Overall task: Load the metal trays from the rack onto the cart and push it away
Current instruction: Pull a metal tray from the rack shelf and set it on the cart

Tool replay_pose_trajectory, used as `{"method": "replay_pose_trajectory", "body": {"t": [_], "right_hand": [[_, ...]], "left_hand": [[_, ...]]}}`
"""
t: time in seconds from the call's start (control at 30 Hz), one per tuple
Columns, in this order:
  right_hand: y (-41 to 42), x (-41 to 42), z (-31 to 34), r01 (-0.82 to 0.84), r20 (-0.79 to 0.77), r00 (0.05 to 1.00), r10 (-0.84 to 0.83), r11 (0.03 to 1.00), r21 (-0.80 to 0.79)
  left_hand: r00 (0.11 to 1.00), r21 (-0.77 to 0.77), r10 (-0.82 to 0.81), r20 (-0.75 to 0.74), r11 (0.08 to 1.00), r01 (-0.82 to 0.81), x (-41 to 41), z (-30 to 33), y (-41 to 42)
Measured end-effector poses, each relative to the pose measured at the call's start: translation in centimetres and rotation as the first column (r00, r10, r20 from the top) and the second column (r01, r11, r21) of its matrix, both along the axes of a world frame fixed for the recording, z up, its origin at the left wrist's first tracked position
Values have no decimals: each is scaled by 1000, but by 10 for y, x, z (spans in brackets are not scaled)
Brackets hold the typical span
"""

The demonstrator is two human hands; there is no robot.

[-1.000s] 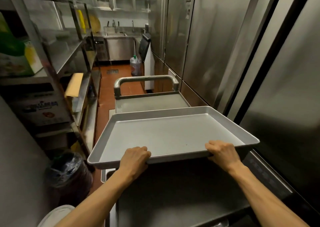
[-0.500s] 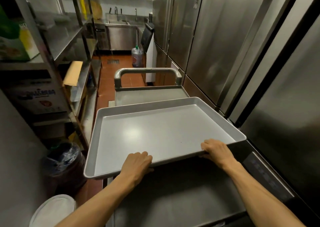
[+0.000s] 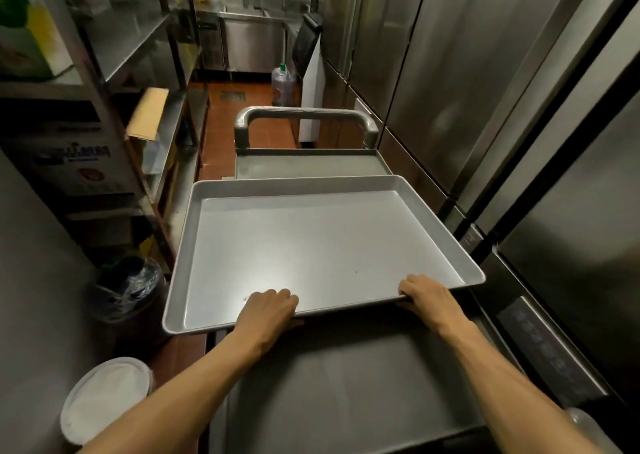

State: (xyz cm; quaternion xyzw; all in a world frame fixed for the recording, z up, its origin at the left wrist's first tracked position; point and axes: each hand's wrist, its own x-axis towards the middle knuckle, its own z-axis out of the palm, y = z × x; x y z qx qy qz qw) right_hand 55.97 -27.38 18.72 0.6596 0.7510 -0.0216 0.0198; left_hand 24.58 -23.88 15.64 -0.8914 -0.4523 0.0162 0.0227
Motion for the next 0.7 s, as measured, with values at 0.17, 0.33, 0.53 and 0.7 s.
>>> {"method": "replay_pose_trajectory", "body": {"t": [0.17, 0.33, 0.53, 0.7], "right_hand": [[4, -3, -12, 27, -10, 1000, -26, 1000, 10], [6, -1, -21, 38, -111, 993, -43, 998, -45], [5, -6, -27, 62, -36, 997, -61, 998, 7], [2, -14, -30, 17, 147, 989, -19, 1000, 17]], "left_hand": [[999, 6, 12, 43, 1000, -13, -5, -6, 6], [999, -14, 32, 36, 999, -32, -7, -14, 4], [1000, -8, 14, -13, 1000, -14, -6, -17, 7], [996, -17, -64, -61, 998, 63, -7, -14, 10]]}}
